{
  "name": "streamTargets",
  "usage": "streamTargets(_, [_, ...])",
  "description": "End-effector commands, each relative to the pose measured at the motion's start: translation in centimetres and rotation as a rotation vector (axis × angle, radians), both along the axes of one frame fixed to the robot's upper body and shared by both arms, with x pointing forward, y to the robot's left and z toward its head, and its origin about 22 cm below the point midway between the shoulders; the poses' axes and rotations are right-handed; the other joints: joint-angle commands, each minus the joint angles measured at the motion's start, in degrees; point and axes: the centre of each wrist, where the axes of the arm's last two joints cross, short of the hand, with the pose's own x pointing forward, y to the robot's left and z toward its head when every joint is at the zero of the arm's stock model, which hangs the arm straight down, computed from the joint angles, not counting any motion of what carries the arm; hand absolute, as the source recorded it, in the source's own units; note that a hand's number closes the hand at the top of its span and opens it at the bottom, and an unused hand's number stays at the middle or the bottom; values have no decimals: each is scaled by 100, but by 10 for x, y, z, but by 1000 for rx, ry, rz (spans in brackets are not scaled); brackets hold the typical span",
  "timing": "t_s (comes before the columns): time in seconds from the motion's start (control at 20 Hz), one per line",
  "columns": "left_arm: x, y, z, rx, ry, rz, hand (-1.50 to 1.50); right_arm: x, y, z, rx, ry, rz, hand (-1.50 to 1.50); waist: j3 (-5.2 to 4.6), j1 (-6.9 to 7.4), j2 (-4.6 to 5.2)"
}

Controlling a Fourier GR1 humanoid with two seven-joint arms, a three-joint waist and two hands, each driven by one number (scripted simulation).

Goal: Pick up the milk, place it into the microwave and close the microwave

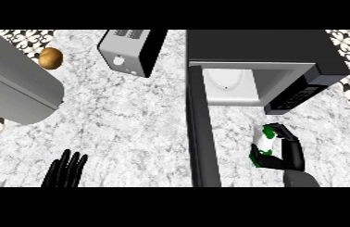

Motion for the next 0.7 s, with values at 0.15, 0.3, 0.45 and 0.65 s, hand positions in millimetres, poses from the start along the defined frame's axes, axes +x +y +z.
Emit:
streamTargets(0.15, [0, 20, 3, 2, 23, 17, -150, 4, 34, 8, 84, -122, 130, 150, -3, -82, -24])
streamTargets(0.3, [-7, 11, -2, -12, -9, 28, -150, 10, 50, 20, 87, -138, 108, 150, -1, -64, -24])
streamTargets(0.45, [0, 7, -10, -9, 27, 20, -150, 8, 55, 27, 66, -164, 81, 150, 3, -56, -10])
streamTargets(0.65, [0, 9, -13, 15, 14, 21, -150, 27, 81, 47, 8, -171, 30, 150, 3, -40, -10])
